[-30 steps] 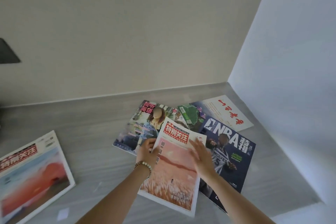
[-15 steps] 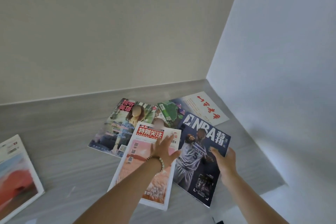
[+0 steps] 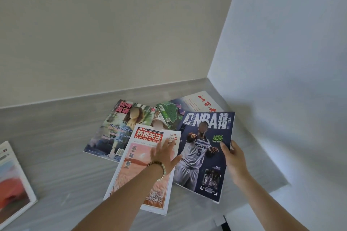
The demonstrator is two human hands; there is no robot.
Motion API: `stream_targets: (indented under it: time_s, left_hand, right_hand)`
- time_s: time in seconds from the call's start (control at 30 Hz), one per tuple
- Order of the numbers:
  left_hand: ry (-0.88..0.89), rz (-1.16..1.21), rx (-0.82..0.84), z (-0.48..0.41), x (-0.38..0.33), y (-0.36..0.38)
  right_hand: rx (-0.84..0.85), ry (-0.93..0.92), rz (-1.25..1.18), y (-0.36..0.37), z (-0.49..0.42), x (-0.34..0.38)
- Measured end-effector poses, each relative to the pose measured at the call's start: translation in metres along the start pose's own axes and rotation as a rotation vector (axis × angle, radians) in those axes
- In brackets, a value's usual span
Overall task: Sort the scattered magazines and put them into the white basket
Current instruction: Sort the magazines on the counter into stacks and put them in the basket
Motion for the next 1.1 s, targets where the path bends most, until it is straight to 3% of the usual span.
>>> stream_targets:
  time_s: [0.27, 0.53, 0.73, 0.97, 1.1]
  left_hand:
    - [0.057, 0.542, 0.072, 0.016, -0.003, -0.048]
    - [0.023, 0.860, -0.228, 0.066, 0.066, -0.165]
    - [-0.032, 1.025, -0.361, 0.112, 0.159, -0.216]
    - [-0.184, 1.181, -0.740, 0.194, 0.322, -0.277]
    - [-0.227, 1.324, -0.806, 0.252, 0.417, -0.301]
  right_hand:
    - [0.063, -0.313, -0.098, 0.017, -0.004, 0.127]
    - [0.233, -0.430, -0.081, 0.121, 0.031, 0.197]
    - [0.393, -0.504, -0.006, 0.245, 0.079, 0.241]
    - [0.533, -0.449, -0.090, 0.394, 0.135, 0.263]
    - [0.638, -0.388, -0.156, 0.491, 0.174, 0.264]
Point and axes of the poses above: each hand's wrist, its own z-axis away from the middle knuckle, its own y-axis out of the palm, x = y × z, the point moved 8 cm from there along -z, towards the middle knuckle, and after that the axes turned 3 degrees about x, right-handed, at the moved point
